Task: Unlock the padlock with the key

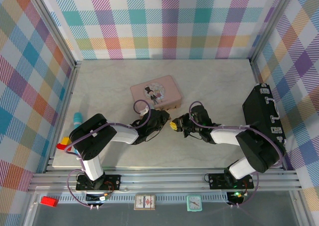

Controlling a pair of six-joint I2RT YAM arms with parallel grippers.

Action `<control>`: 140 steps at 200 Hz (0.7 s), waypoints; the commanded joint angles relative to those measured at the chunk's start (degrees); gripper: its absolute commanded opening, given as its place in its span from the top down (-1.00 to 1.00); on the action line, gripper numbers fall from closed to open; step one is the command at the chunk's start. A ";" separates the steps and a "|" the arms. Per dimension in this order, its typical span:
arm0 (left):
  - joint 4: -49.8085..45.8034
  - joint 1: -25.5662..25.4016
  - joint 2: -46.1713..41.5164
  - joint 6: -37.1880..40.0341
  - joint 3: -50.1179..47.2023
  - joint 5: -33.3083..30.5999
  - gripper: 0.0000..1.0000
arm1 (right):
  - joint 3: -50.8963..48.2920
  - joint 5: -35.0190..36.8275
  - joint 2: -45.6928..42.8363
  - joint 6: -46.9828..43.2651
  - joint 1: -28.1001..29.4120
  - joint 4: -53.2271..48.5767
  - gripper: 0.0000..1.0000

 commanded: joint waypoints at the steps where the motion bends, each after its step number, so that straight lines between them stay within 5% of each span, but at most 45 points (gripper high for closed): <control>1: -0.09 -3.40 -1.25 -5.06 -1.23 9.62 1.00 | 1.94 2.40 1.55 0.28 -0.87 4.53 1.00; 140: -2.14 -4.75 -4.06 -4.84 -1.01 8.29 1.00 | 1.85 5.25 -0.93 -2.45 -2.53 -0.04 1.00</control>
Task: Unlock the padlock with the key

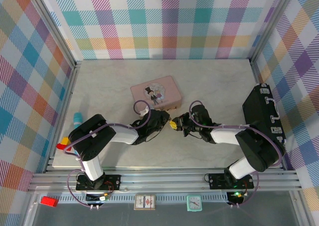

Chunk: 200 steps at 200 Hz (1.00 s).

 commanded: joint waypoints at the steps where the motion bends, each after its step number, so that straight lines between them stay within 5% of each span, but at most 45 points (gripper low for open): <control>1: -0.89 -4.10 -3.22 -3.44 -0.97 8.51 1.00 | 1.85 6.19 -1.09 -2.38 -1.91 -1.55 1.00; 200: 1.97 -5.78 -3.07 -3.82 -1.08 10.31 1.00 | 15.65 8.57 4.87 -13.92 -2.45 -13.42 1.00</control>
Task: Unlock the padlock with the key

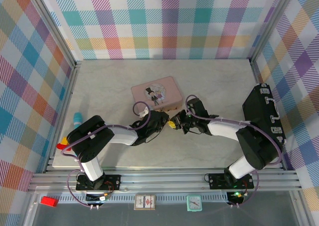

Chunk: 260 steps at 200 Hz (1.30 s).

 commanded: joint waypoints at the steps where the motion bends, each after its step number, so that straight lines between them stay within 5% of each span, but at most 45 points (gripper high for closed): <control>1: 3.58 -4.95 -1.73 -2.07 -0.35 12.63 1.00 | 4.74 10.55 2.69 -3.44 -2.41 6.01 1.00; 56: 3.35 -4.78 -2.08 -0.97 -0.11 12.08 1.00 | 6.24 9.42 2.38 -6.87 -2.37 3.37 0.93; 107: 0.73 -3.14 -2.19 -1.36 -0.31 11.33 1.00 | 6.30 10.59 -1.10 -12.99 -2.67 -4.27 0.14; 159: -2.92 -1.80 -4.56 -0.23 -0.37 10.29 1.00 | 4.89 10.22 -6.40 -18.19 -3.53 -7.81 -0.21; 205: -4.43 -1.05 -5.09 0.30 -0.25 10.22 1.00 | 6.72 15.57 -14.62 -35.51 -3.55 -19.19 -0.25; 260: -5.92 0.54 -4.12 1.19 0.33 12.15 1.00 | 4.81 18.09 -19.41 -59.39 -1.63 -18.97 -0.29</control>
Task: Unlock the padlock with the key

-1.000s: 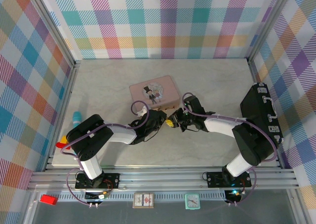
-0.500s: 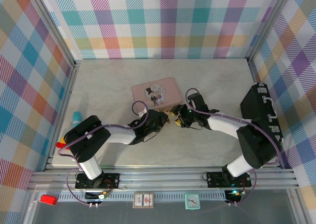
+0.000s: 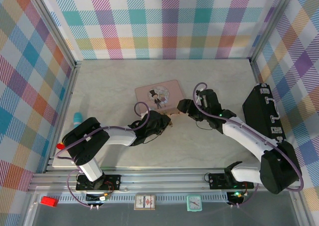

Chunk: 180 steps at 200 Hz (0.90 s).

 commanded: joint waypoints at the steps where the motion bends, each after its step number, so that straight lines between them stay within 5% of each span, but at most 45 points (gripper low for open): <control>1: -0.84 0.47 -1.08 0.40 0.37 4.51 1.00 | -0.67 3.02 -2.05 -16.36 1.79 -1.18 -0.29; 102: -0.77 3.49 -1.21 1.39 -0.59 8.59 1.00 | -7.13 25.45 -5.59 -55.69 19.43 11.08 -0.36; 180: 5.08 3.54 0.30 -0.04 -2.00 11.21 1.00 | -14.32 28.22 1.29 -65.28 22.60 24.86 -0.16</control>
